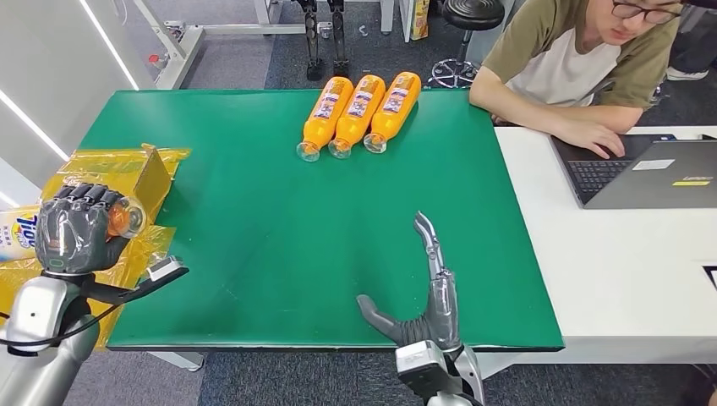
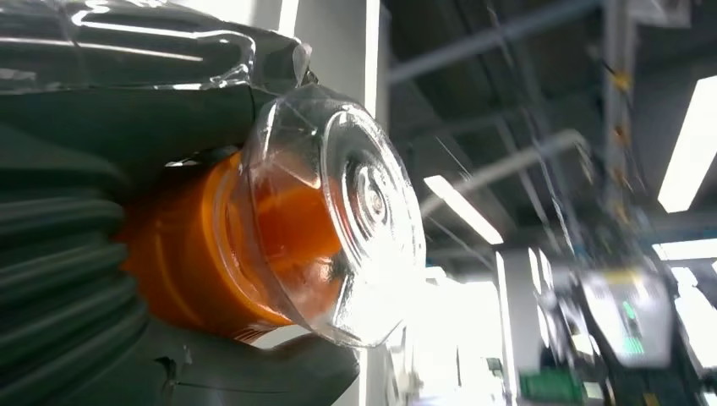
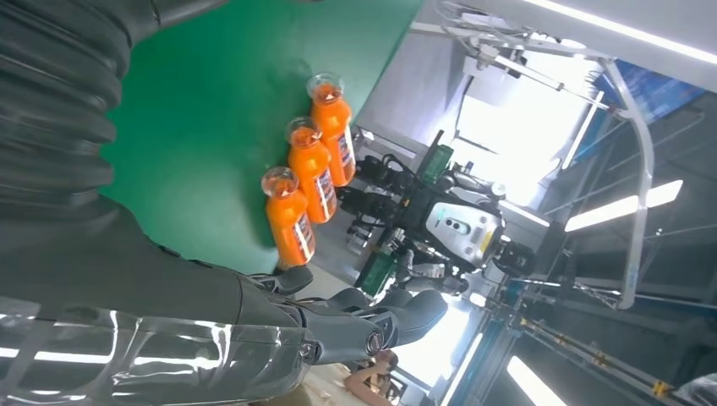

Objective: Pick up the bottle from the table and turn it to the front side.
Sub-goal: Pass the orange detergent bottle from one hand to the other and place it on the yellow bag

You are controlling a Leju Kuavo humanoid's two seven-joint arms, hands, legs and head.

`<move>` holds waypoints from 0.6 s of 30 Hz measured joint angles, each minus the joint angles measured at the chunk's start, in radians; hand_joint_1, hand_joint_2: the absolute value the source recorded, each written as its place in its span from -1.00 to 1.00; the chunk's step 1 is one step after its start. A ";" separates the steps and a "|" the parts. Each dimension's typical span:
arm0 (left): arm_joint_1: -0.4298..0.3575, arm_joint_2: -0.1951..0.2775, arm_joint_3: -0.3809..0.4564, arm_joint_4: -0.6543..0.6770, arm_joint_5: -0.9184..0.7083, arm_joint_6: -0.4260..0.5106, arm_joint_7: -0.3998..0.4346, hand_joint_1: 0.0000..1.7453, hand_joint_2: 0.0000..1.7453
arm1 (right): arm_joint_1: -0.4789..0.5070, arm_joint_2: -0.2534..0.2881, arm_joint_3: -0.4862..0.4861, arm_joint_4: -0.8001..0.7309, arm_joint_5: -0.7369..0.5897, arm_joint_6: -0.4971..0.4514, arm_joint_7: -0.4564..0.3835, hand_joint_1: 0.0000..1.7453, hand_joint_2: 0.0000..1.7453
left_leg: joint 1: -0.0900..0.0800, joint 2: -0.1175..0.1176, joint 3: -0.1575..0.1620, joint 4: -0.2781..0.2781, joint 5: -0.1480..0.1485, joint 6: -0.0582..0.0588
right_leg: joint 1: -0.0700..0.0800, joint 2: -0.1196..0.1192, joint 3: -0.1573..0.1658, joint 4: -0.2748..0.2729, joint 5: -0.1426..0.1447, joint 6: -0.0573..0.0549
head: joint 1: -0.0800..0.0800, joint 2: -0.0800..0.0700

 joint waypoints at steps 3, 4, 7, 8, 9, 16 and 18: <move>-0.058 0.055 -0.027 0.095 0.039 -0.126 -0.138 1.00 1.00 | 0.001 -0.002 0.000 -0.012 -0.016 0.001 -0.017 -1.00 1.00 | 0.000 0.000 0.000 0.000 0.000 0.000 | 0.000 0.000 0.000 0.000 0.000 0.000 | 0.000 0.000; -0.081 0.072 -0.045 0.133 0.048 -0.170 -0.179 1.00 1.00 | 0.002 -0.003 -0.001 -0.014 -0.020 0.000 -0.023 -1.00 1.00 | 0.000 0.000 0.000 0.000 0.000 -0.001 | 0.000 0.000 0.000 0.000 0.001 -0.001 | 0.000 0.000; -0.147 0.110 -0.107 0.245 0.048 -0.248 -0.238 1.00 1.00 | 0.015 -0.007 -0.004 -0.021 -0.026 -0.004 -0.034 -1.00 1.00 | 0.000 0.001 0.000 0.000 0.001 -0.001 | 0.000 0.001 -0.001 0.000 0.001 -0.002 | 0.000 0.000; -0.170 0.116 -0.128 0.281 0.043 -0.259 -0.246 1.00 1.00 | 0.020 -0.007 -0.005 -0.024 -0.026 -0.005 -0.036 -1.00 1.00 | 0.000 0.002 0.000 0.000 0.001 -0.001 | 0.000 0.001 -0.001 0.000 0.002 -0.002 | 0.000 0.000; -0.193 0.119 -0.149 0.318 0.038 -0.268 -0.252 1.00 1.00 | 0.024 -0.008 -0.006 -0.028 -0.025 -0.006 -0.036 -1.00 1.00 | 0.000 0.001 0.000 0.000 0.001 -0.001 | 0.000 0.001 -0.001 0.000 0.002 -0.002 | 0.000 0.000; -0.336 0.082 -0.277 0.521 -0.002 -0.290 -0.262 1.00 1.00 | 0.034 -0.008 -0.009 -0.043 -0.006 0.005 -0.018 -1.00 1.00 | -0.001 0.002 -0.001 0.000 0.001 -0.001 | 0.000 0.001 -0.001 0.000 0.002 -0.002 | 0.000 0.000; -0.366 0.056 -0.303 0.563 0.004 -0.286 -0.255 1.00 1.00 | 0.033 -0.008 -0.010 -0.045 0.004 0.016 -0.009 -1.00 1.00 | -0.001 0.001 -0.001 0.000 0.001 -0.001 | 0.000 0.001 -0.001 0.000 0.002 -0.002 | 0.000 0.000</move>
